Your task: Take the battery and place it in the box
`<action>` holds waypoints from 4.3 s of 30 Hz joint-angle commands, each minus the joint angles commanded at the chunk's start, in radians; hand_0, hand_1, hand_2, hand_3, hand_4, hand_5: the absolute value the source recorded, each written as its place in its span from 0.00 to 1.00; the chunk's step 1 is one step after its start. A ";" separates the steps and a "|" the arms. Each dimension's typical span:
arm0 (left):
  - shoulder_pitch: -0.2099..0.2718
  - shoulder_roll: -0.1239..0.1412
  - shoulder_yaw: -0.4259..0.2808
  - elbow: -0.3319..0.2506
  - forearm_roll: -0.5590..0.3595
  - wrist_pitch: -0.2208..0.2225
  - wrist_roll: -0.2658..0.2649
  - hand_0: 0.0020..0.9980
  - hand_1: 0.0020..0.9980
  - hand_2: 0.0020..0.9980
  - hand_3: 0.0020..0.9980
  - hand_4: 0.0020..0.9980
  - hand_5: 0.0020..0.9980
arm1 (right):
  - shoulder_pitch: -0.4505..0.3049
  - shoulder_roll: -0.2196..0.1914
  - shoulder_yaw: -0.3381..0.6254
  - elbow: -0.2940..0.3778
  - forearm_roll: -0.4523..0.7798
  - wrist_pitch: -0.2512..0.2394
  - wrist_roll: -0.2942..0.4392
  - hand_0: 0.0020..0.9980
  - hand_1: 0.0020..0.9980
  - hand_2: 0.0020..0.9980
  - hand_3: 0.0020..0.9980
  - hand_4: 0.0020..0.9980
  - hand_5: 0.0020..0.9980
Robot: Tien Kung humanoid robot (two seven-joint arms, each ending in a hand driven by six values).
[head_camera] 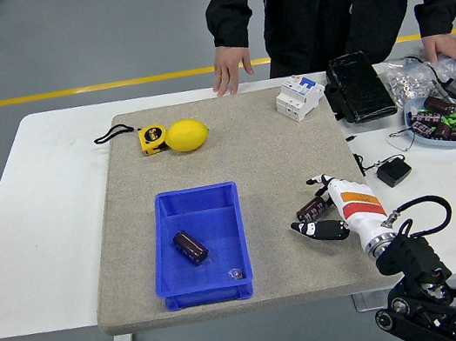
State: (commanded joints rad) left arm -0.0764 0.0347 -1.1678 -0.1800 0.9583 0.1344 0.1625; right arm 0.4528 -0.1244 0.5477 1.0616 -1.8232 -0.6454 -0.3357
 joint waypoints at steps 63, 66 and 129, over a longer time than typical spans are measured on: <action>0.004 0.009 0.009 0.000 -0.008 -0.003 0.000 0.76 0.71 0.74 0.64 0.71 0.63 | 0.184 0.089 -0.034 0.202 -0.012 0.000 0.018 0.37 0.36 0.46 0.61 0.80 0.27; 0.004 0.012 0.011 0.000 -0.007 -0.004 -0.001 0.76 0.71 0.74 0.64 0.71 0.63 | 0.213 0.107 -0.078 0.198 -0.010 0.000 0.027 0.37 0.36 0.46 0.61 0.80 0.27; -0.001 -0.002 0.007 0.000 -0.036 0.005 -0.006 0.76 0.71 0.74 0.64 0.71 0.63 | -0.052 -0.115 0.601 0.151 0.371 0.033 0.237 0.77 0.77 0.87 0.91 1.00 0.52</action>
State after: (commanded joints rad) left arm -0.0770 0.0328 -1.1604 -0.1800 0.9224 0.1397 0.1567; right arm 0.4010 -0.2396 1.1484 1.2125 -1.4525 -0.6122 -0.0991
